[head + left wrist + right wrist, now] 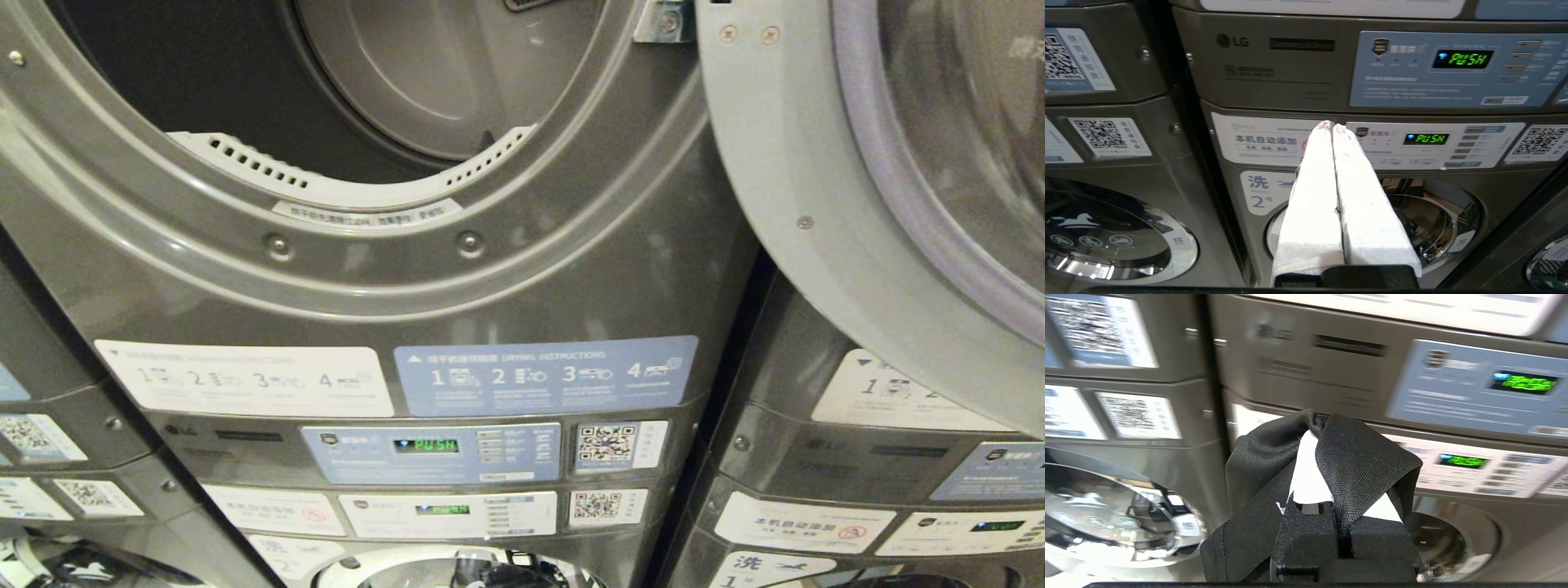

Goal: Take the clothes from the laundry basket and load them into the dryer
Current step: Put the clothes in the dryer

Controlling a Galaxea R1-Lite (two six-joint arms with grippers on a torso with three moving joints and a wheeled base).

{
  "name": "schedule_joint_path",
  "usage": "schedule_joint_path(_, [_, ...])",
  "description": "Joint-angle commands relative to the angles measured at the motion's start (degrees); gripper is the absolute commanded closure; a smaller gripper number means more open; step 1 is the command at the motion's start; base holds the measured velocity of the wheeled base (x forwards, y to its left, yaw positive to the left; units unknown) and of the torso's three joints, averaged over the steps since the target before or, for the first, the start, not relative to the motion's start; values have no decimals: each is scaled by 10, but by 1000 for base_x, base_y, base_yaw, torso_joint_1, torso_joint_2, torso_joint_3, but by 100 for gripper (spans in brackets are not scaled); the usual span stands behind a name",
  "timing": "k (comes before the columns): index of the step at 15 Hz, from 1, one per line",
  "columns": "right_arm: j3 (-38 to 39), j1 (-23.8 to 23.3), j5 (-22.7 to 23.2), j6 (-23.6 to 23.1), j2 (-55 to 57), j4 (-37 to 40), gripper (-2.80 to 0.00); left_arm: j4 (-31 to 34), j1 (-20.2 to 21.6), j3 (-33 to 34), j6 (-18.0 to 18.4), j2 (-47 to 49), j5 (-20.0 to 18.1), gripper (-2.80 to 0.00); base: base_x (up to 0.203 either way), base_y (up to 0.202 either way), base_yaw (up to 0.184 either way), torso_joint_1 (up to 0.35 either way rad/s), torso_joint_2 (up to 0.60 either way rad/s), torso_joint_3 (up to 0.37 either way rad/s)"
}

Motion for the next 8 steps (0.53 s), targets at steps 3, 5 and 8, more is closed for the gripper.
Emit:
schedule_joint_path(3, [0, 1, 0, 0, 1, 0, 0, 0, 0, 0, 0, -1, 0, 0, 0, 194, -2, 1, 1, 1])
schedule_joint_path(5, [0, 1, 0, 0, 1, 0, 0, 0, 0, 0, 0, -1, 0, 0, 0, 196, -2, 2, 3, 2])
schedule_joint_path(8, [0, 0, 0, 0, 1, 0, 0, 0, 0, 0, 0, -1, 0, 0, 0, 195, -2, 4, 1, 2])
